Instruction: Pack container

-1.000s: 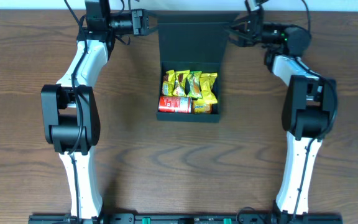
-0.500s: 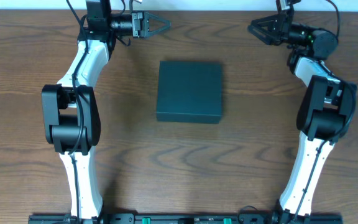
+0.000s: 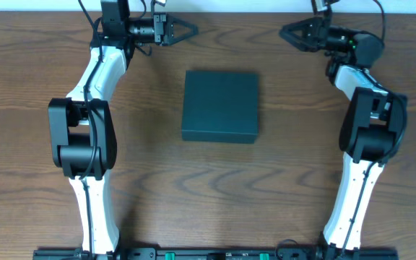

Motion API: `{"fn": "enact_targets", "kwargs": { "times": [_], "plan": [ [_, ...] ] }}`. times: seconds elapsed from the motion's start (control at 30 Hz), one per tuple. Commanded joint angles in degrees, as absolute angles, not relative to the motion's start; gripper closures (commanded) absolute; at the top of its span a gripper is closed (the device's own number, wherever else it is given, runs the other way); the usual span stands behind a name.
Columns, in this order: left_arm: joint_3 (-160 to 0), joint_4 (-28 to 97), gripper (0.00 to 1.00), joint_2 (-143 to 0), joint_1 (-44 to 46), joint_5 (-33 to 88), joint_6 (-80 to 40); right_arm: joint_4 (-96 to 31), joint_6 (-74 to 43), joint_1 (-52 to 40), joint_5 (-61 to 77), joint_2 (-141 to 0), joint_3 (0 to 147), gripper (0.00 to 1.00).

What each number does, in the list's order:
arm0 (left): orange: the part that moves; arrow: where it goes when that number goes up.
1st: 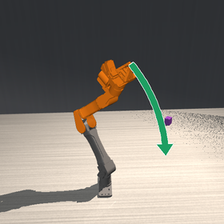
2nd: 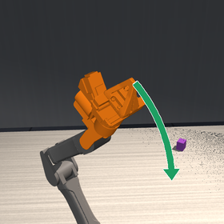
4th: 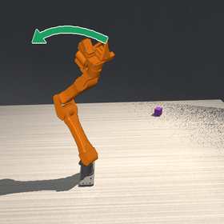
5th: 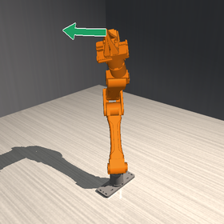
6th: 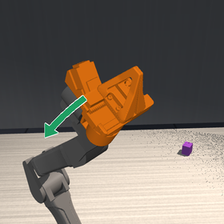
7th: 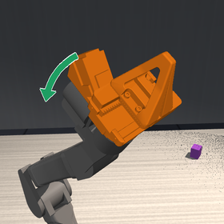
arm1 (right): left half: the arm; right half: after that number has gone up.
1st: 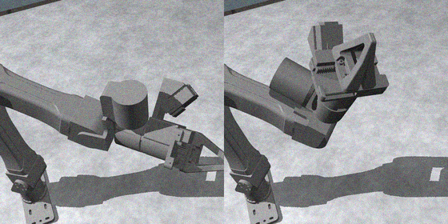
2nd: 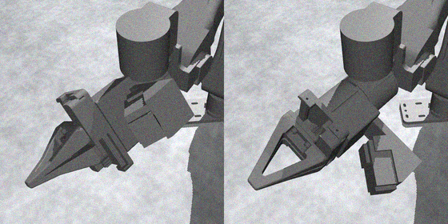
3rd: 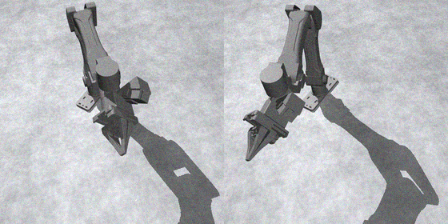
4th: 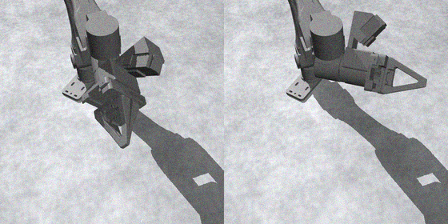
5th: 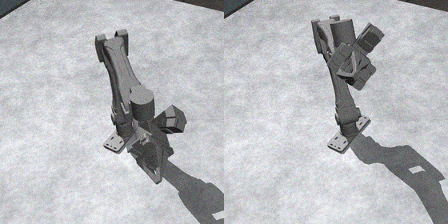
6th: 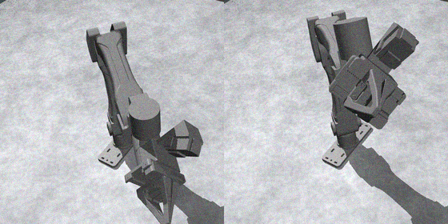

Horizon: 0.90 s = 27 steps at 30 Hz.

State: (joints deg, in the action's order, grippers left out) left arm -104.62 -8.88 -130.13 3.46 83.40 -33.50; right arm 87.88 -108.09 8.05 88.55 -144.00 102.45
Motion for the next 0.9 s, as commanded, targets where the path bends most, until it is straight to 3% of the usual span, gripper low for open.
{"fn": "enact_targets", "kwargs": {
  "times": [0.0,0.07,0.3,0.43,0.57,0.87],
  "plan": [
    [-105.2,-4.3,0.91,-130.5,2.5,71.4,-33.8,88.1,-99.8,6.9,89.2,-144.0,102.6,0.45],
    [-105.2,0.8,0.85,-130.6,2.5,65.5,-33.8,83.4,-93.6,6.5,89.2,-144.0,102.6,0.45],
    [-105.2,8.8,0.85,-130.5,2.7,58.6,-33.8,57.6,-69.8,6.5,87.2,-144.0,102.6,0.46],
    [-105.2,13.3,0.86,-130.6,2.7,57.6,-33.2,38.9,-57.1,6.5,77.3,-144.0,102.6,0.43],
    [-105.2,15.6,0.93,-130.5,2.7,57.6,-32.6,28.4,-53.4,6.5,66.4,-144.0,102.6,0.43],
    [-105.2,24.1,0.94,-130.5,2.7,50.9,-27.2,11.6,-46.2,6.2,46.0,-144.0,102.7,0.45]
  ]
}}
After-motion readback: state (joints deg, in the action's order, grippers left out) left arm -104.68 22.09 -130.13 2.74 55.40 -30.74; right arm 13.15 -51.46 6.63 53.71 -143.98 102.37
